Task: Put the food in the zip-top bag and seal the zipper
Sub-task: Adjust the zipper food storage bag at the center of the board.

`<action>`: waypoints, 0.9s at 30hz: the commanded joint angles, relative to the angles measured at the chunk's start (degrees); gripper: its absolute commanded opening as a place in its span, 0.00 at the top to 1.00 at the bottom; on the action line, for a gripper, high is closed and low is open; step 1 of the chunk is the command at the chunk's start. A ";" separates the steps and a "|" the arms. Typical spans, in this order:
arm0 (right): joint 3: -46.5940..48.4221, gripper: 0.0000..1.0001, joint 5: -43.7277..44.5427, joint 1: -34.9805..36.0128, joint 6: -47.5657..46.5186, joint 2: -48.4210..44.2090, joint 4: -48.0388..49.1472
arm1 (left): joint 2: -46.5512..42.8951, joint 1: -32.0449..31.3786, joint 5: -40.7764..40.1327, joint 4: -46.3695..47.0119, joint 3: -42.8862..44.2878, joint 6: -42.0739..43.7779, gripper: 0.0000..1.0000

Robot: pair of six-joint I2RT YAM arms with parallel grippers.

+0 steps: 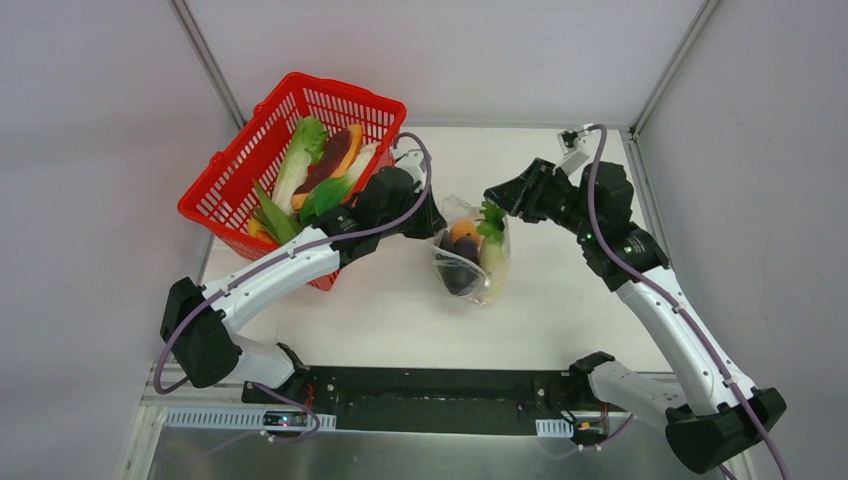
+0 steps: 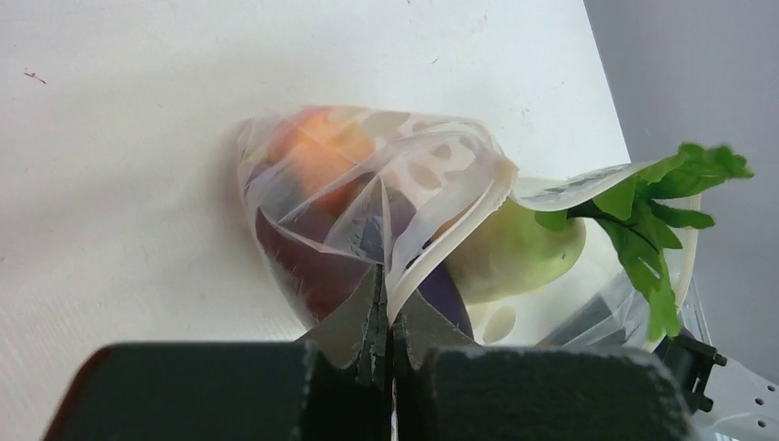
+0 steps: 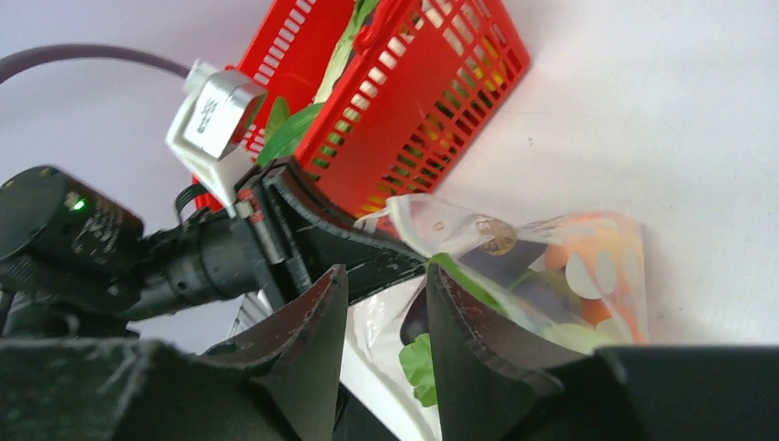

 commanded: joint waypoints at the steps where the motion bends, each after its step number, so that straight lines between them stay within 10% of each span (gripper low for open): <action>1: 4.16 0.60 -5.47 -0.09 -1.03 -1.75 -1.28 | -0.25 0.46 1.11 1.76 2.20 -3.06 1.00; 7: 8.49 0.61 -11.75 2.40 -4.44 2.35 -9.62 | -0.60 0.39 0.61 1.38 1.75 -5.85 1.00; 19: 10.48 0.45 31.09 14.66 -11.57 7.33 -25.67 | 0.68 -0.32 -0.19 -1.73 3.39 -6.77 1.00; 27: 9.80 0.36 37.19 16.83 -10.73 14.29 -25.65 | 1.02 -1.10 0.73 -0.58 2.70 -6.18 1.00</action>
